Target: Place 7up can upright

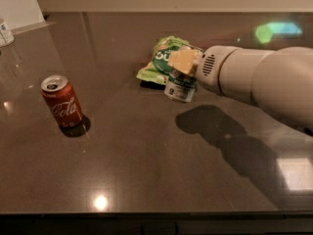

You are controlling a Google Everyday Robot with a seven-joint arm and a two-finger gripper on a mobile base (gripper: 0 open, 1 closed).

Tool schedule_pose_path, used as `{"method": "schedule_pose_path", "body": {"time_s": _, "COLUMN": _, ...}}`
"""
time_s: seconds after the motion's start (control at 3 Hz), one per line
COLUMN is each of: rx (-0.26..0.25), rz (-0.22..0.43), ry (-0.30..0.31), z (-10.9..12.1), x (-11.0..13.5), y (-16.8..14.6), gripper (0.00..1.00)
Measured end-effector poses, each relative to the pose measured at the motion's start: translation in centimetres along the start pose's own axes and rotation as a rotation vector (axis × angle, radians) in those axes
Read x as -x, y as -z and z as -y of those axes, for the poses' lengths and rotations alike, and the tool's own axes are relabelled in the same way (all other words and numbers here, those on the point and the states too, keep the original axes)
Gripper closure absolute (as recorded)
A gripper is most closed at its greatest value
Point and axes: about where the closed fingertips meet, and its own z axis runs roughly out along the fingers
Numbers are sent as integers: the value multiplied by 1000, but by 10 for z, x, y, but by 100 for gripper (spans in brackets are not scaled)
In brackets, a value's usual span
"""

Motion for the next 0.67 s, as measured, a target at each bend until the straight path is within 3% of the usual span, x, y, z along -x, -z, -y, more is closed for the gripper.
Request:
{"method": "schedule_pose_path", "body": {"time_s": 0.33, "rx": -43, "rz": -60, "ry": 104, "z": 20, "x": -3, "y": -5, "gripper": 100}}
{"method": "schedule_pose_path", "body": {"time_s": 0.67, "rx": -46, "rz": -90, "ry": 261, "z": 26, "x": -5, "y": -4, "gripper": 100}}
